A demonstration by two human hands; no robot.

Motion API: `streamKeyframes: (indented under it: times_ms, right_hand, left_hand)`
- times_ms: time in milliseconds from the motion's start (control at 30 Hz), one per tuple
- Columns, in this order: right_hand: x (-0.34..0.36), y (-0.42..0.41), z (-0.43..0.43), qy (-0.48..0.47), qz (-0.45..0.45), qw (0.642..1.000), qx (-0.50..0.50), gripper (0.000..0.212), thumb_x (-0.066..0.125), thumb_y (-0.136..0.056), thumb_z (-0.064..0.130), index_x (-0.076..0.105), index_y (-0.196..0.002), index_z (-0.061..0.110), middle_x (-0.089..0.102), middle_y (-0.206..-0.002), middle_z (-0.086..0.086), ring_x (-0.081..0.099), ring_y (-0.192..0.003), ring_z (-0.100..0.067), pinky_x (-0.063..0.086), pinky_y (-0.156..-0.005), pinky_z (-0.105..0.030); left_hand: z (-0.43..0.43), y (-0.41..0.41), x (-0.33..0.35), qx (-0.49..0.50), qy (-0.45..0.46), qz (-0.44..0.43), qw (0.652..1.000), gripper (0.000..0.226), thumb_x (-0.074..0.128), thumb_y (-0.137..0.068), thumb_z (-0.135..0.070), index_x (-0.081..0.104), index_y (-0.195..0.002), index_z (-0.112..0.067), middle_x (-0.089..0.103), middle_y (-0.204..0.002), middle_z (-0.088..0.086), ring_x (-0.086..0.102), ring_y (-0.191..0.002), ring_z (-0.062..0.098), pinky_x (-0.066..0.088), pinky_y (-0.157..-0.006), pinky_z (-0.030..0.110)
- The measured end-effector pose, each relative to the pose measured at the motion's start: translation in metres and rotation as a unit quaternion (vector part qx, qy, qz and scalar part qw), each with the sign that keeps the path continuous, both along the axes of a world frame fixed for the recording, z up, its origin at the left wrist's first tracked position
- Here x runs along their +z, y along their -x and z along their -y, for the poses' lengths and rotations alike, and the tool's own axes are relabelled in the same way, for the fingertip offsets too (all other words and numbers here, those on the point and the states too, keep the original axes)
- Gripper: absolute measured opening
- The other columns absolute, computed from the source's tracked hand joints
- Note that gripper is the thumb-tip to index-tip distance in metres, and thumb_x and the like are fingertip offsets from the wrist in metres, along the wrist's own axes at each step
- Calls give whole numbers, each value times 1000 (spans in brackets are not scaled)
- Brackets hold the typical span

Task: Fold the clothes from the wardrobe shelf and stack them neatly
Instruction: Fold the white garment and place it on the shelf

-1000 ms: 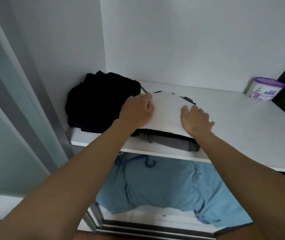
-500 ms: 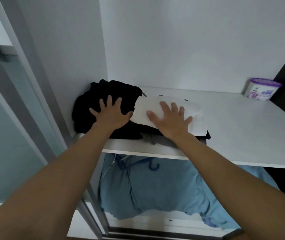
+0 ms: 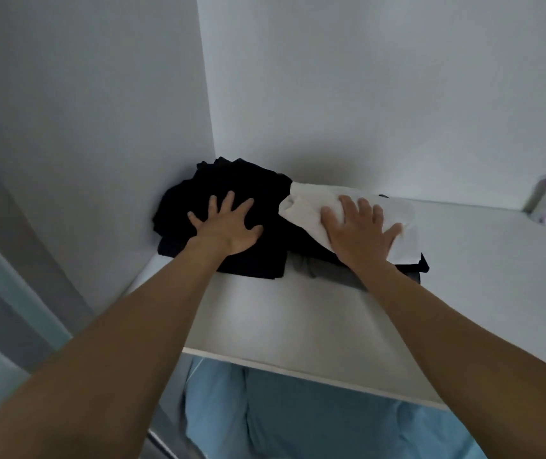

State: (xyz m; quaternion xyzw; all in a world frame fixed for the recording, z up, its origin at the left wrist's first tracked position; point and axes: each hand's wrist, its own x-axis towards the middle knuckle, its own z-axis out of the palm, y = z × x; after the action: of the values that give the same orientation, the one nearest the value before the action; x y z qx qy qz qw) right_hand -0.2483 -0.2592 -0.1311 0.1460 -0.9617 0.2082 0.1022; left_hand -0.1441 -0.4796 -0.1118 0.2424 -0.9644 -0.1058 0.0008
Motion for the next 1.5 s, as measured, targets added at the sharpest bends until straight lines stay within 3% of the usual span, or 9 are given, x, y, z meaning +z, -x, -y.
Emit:
streamKeyframes:
  times_ms: [100, 200, 300, 400, 600, 733, 867, 1267, 1500]
  right_hand:
    - [7, 22, 8, 16, 12, 999, 28, 60, 23, -97, 66, 28, -150, 38, 24, -161, 2, 13, -150, -27, 5, -113, -70]
    - [4, 14, 5, 30, 11, 989, 143, 67, 36, -94, 68, 16, -154, 44, 10, -166, 4, 7, -152, -27, 4, -115, -67]
    - [-12, -3, -10, -102, -53, 965, 235, 92, 41, -80, 78, -4, -154, 48, -5, -167, 3, 2, -152, -34, 13, -113, -67]
    - [-15, 7, -10, -165, -75, 959, 216, 98, 44, -77, 78, -11, -153, 47, -11, -166, 0, 3, -151, -39, 18, -110, -69]
    - [-3, 24, 14, -190, -50, 965, 175, 99, 60, -84, 65, -7, -154, 43, -11, -165, -7, 1, -150, -42, 18, -110, -71]
    - [-2, 22, 14, -210, -73, 960, 171, 111, 66, -80, 59, -16, -151, 41, -16, -163, -7, -2, -150, -45, 16, -109, -75]
    - [-22, 34, -10, -237, -138, 946, 171, 120, 65, -81, 63, -32, -148, 39, -11, -165, -13, 7, -150, -44, 23, -107, -72]
    - [-23, 85, 13, -161, -133, 959, 191, 98, 66, -77, 56, 17, -158, 31, 16, -164, -15, 18, -149, -40, 15, -113, -69]
    - [-17, 86, 8, -150, -82, 964, 203, 96, 66, -79, 54, 12, -156, 35, 10, -165, -10, 11, -151, -36, 10, -116, -67]
  left_hand:
    - [2, 22, -3, 15, 9, 10, 1000, 74, 41, -96, -63, 3, -156, -45, -14, -168, -4, -17, -152, 31, -5, -112, 73]
    - [10, 39, -4, 25, 6, 13, 1000, 73, 43, -95, -61, 6, -156, -47, -12, -168, -6, -16, -153, 30, -4, -112, 73]
    - [19, 50, -4, 24, 5, 8, 1000, 72, 45, -94, -61, 9, -155, -49, -10, -168, -7, -13, -153, 29, -3, -113, 73]
    - [23, 56, -4, 20, 6, 3, 1000, 71, 46, -94, -61, 12, -154, -50, -8, -168, -9, -11, -154, 28, -2, -113, 73]
    - [20, 50, 0, 20, -3, -5, 1000, 72, 49, -94, -61, 15, -155, -47, -5, -168, -9, -9, -154, 27, -2, -115, 70]
    - [2, 47, 1, 26, 77, -10, 997, 71, 50, -93, -60, 23, -155, -37, 8, -167, 1, 7, -152, 38, 16, -113, 73]
    - [-7, 45, -11, 26, 81, -3, 996, 88, 40, -87, -77, 9, -158, -35, -3, -168, 1, -3, -152, 40, 10, -114, 71]
    - [14, 77, -9, 33, 74, 1, 997, 89, 51, -83, -75, 13, -157, -41, -1, -168, -4, -2, -153, 37, 10, -115, 72]
    - [1, 63, -5, 30, 41, 1, 999, 79, 50, -92, -59, 12, -158, -36, -3, -169, -5, -5, -154, 32, 3, -119, 64]
